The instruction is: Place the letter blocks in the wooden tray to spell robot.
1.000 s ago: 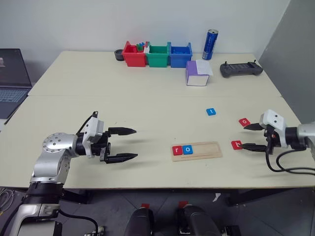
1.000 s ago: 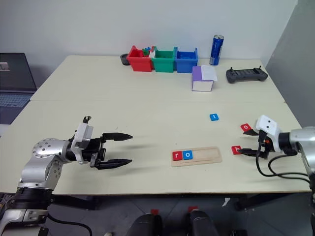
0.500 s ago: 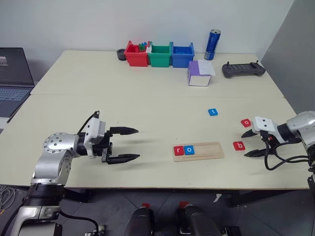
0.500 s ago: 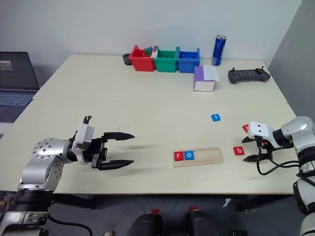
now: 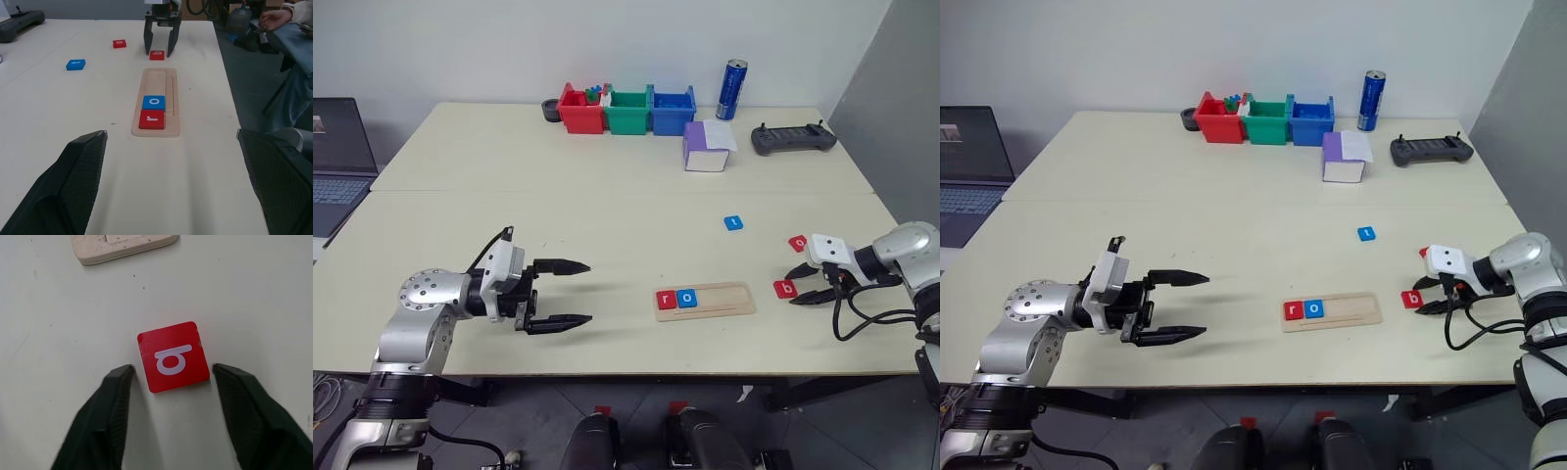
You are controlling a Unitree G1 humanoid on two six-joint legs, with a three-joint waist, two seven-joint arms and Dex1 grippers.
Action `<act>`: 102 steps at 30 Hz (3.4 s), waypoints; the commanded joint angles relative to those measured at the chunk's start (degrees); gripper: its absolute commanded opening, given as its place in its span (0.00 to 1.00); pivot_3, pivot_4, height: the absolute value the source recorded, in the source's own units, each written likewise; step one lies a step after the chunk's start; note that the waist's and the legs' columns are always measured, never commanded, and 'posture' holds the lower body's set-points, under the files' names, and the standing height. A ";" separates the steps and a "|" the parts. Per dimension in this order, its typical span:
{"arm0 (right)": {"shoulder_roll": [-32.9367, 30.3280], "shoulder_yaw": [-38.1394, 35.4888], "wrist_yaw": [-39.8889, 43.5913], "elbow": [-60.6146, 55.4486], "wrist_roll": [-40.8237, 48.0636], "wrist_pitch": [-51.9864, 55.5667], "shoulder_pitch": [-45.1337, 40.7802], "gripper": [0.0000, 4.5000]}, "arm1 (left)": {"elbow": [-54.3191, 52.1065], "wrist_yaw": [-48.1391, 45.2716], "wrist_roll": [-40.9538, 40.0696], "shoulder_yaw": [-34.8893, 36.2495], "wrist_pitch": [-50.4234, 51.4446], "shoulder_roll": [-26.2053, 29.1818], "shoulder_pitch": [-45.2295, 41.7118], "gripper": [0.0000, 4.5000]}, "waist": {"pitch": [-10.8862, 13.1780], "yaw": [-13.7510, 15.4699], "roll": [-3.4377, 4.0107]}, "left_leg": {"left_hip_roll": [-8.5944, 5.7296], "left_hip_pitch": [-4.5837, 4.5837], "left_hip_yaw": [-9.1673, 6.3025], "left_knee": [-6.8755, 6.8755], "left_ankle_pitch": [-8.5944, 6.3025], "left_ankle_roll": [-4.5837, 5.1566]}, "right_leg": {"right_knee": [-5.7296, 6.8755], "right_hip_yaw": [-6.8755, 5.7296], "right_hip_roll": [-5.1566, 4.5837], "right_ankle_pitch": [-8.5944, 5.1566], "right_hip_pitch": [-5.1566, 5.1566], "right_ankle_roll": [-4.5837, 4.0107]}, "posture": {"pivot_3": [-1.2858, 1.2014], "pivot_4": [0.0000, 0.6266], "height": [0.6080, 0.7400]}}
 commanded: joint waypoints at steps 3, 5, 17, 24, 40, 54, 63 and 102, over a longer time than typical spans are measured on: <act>0.53 -0.87 2.17 1.21 -1.58 -0.59 -0.13 0.33 | -2.54 0.71 -0.93 0.93 0.60 0.92 0.51 1.00 | 0.00 -0.02 0.00 | 0.00 0.02 0.00 0.01 0.00 0.00 | 0.00 0.01 0.00 0.00 0.01 0.00 | 0.52 0.24 1.00; 0.37 -1.32 3.32 0.13 -1.05 -0.12 -0.34 0.33 | -2.90 0.84 -0.98 0.93 0.83 0.98 0.75 1.00 | 0.00 -0.02 0.00 | 0.00 0.03 0.01 0.01 0.00 0.00 | 0.01 0.01 0.00 0.00 0.01 0.00 | 0.52 0.24 1.00; -2.23 5.46 4.87 -38.64 10.18 23.95 2.00 0.33 | -4.01 0.88 -0.43 -0.23 1.01 0.88 1.25 1.00 | 0.05 0.06 0.09 | 0.04 0.00 -0.01 -0.01 0.00 0.00 | 0.05 -0.02 0.01 -0.01 -0.05 -0.02 | 0.52 0.24 1.00; 2.57 8.40 1.56 -42.63 5.29 28.17 1.79 0.33 | -3.68 0.99 -0.02 -1.06 1.11 0.79 0.40 1.00 | 0.05 0.22 0.09 | 0.02 -0.04 0.00 0.00 0.00 0.00 | 0.04 -0.02 -0.01 -0.01 -0.06 -0.02 | 0.52 0.24 1.00; 9.63 9.14 -1.46 -37.88 -2.15 25.09 0.21 0.33 | -3.46 1.44 0.23 -1.50 0.55 0.26 0.39 1.00 | 0.05 0.16 0.09 | 0.02 -0.05 0.00 0.01 0.00 0.00 | 0.04 -0.02 -0.01 -0.01 -0.07 -0.03 | 0.52 0.24 1.00; 11.40 9.13 -2.26 -39.64 -5.33 27.95 -0.81 0.33 | -1.62 0.98 -0.31 -0.92 0.01 -0.31 -0.04 1.00 | 0.04 -0.04 0.08 | 0.04 -0.01 0.01 0.01 0.00 0.00 | 0.08 -0.02 0.00 -0.01 -0.07 -0.03 | 0.52 0.24 1.00; 12.09 9.36 -1.64 -42.89 -6.20 30.30 -0.83 0.33 | -0.25 0.32 -0.09 -0.81 -1.35 -0.18 -0.01 1.00 | 0.04 0.01 0.08 | 0.04 -0.04 0.00 0.00 0.00 0.00 | 0.08 -0.02 0.00 -0.02 -0.09 -0.03 | 0.52 0.24 1.00; 10.73 9.47 0.32 -46.68 -4.51 33.85 0.95 0.33 | 0.81 0.20 0.12 -1.21 -3.51 -0.45 0.84 1.00 | 0.05 0.11 0.08 | 0.03 -0.05 0.00 0.00 0.00 0.00 | 0.06 -0.04 0.00 -0.02 -0.09 -0.03 | 0.52 0.24 1.00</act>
